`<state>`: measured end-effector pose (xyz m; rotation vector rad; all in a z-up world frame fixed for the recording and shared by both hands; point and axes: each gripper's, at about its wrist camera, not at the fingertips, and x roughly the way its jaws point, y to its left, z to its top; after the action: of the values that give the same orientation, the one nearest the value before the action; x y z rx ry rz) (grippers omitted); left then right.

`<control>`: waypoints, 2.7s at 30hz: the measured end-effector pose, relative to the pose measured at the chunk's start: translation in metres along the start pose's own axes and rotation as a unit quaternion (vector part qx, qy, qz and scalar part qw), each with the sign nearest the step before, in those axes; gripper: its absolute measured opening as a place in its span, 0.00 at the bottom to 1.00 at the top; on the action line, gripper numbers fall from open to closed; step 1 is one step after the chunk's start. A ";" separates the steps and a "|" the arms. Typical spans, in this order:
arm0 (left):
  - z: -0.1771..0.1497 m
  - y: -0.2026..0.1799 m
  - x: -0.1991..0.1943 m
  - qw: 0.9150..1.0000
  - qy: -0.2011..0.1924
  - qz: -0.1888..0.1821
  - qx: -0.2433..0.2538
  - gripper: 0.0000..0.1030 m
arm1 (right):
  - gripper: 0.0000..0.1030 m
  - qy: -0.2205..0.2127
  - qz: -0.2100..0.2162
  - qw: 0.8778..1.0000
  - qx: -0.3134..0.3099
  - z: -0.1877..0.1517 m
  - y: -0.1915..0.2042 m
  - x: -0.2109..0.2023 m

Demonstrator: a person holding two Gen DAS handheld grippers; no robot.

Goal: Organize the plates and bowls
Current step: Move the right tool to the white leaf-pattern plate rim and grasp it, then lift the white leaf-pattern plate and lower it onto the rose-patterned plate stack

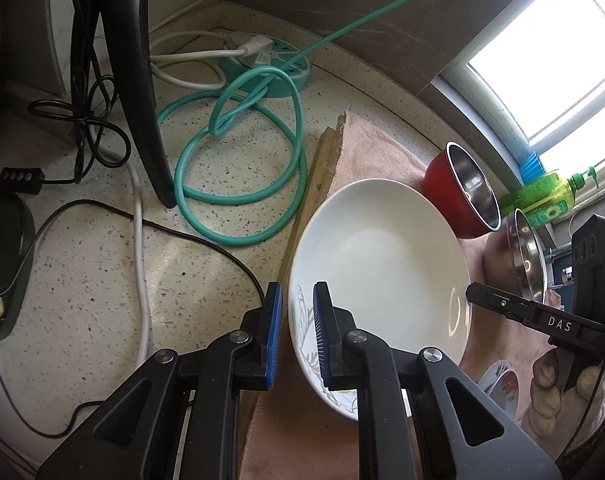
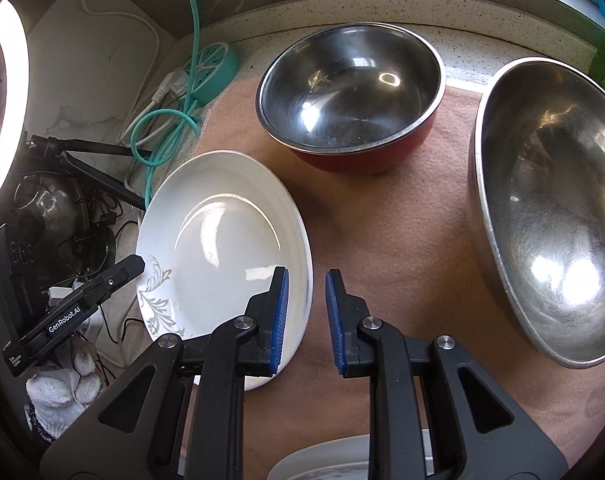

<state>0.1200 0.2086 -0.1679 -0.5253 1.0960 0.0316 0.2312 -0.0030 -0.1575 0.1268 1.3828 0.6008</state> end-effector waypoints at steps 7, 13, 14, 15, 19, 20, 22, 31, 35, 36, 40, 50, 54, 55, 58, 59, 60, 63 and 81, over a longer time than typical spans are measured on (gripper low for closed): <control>0.001 -0.002 0.002 1.000 0.002 0.002 0.007 0.10 | 0.13 0.008 0.002 1.000 -0.004 0.000 0.000 0.007; 0.001 -0.003 0.006 1.000 0.005 0.005 0.011 0.10 | 0.08 0.008 0.003 1.000 -0.009 0.001 0.001 0.011; 0.001 -0.003 0.006 1.000 0.005 0.005 0.012 0.10 | 0.08 0.007 0.001 1.000 -0.012 0.001 0.002 0.012; 0.002 -0.003 0.007 1.000 0.005 0.005 0.012 0.10 | 0.08 0.007 0.000 1.000 -0.014 0.001 0.003 0.012; 0.002 -0.003 0.006 1.000 0.005 0.006 0.012 0.10 | 0.08 0.008 0.001 1.000 -0.012 0.001 0.002 0.011; 0.002 -0.003 0.006 1.000 0.004 0.005 0.011 0.10 | 0.08 0.007 0.002 1.000 -0.011 0.001 0.001 0.011; 0.002 -0.003 0.006 1.000 0.004 0.004 0.010 0.10 | 0.08 0.006 0.001 1.000 -0.011 0.000 0.001 0.009; -0.003 -0.009 -0.008 1.000 -0.005 0.005 0.012 0.10 | 0.08 -0.001 0.006 1.000 -0.014 -0.006 0.004 -0.006; -0.005 -0.019 -0.022 1.000 -0.016 0.001 0.019 0.10 | 0.08 -0.008 0.005 1.000 -0.019 -0.010 0.004 -0.017; -0.006 -0.021 -0.025 1.000 -0.018 0.000 0.020 0.10 | 0.08 -0.010 0.007 1.000 -0.018 -0.012 0.004 -0.020; -0.009 -0.031 -0.036 0.999 -0.024 -0.007 0.024 0.10 | 0.08 -0.018 0.010 1.000 -0.016 -0.019 0.001 -0.033; -0.025 -0.057 -0.051 0.999 -0.026 -0.025 0.036 0.10 | 0.08 -0.043 0.016 0.999 -0.009 -0.045 -0.011 -0.075; -0.035 -0.070 -0.054 0.998 -0.024 -0.033 0.044 0.10 | 0.08 -0.051 0.012 0.999 -0.003 -0.055 -0.019 -0.087; -0.037 -0.073 -0.055 0.998 -0.024 -0.034 0.046 0.10 | 0.08 -0.052 0.011 0.999 -0.001 -0.057 -0.021 -0.089; -0.046 -0.082 -0.056 0.998 -0.021 -0.040 0.052 0.10 | 0.08 -0.052 0.010 0.999 0.006 -0.067 -0.030 -0.098; -0.049 -0.086 -0.056 0.998 -0.019 -0.041 0.054 0.10 | 0.08 -0.053 0.008 0.999 0.007 -0.069 -0.031 -0.100; -0.052 -0.089 -0.055 0.997 -0.018 -0.043 0.056 0.10 | 0.08 -0.054 0.007 0.999 0.009 -0.073 -0.035 -0.103; -0.060 -0.101 -0.053 0.997 -0.012 -0.047 0.061 0.10 | 0.08 -0.054 0.004 0.998 0.015 -0.085 -0.044 -0.111; -0.114 -0.145 -0.035 0.993 0.038 -0.055 0.098 0.10 | 0.08 -0.043 -0.008 0.997 0.059 -0.154 -0.098 -0.133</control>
<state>0.0484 0.0417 -0.1209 -0.4120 1.1297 -0.1933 0.1092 -0.1885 -0.1136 0.2335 1.3344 0.4954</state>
